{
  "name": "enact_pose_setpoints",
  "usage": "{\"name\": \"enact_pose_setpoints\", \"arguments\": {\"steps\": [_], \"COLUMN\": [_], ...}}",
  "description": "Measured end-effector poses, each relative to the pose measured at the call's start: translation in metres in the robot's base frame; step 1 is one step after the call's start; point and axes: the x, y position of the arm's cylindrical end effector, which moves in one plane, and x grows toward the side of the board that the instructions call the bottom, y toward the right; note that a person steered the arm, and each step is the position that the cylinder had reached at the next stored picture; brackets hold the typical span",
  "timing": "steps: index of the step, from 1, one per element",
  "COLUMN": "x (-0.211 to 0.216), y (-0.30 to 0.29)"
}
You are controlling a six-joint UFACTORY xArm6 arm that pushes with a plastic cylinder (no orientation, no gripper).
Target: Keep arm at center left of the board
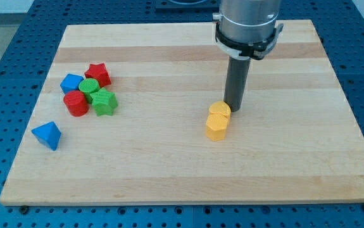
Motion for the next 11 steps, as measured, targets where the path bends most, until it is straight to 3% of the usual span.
{"name": "enact_pose_setpoints", "arguments": {"steps": [1,3,4,5,6,8,10,11], "x": [-0.047,-0.112,-0.135,-0.134,-0.115,-0.083,0.013,0.013], "y": [-0.001,-0.073,-0.154,-0.272,-0.376,-0.382,-0.379,-0.341]}}
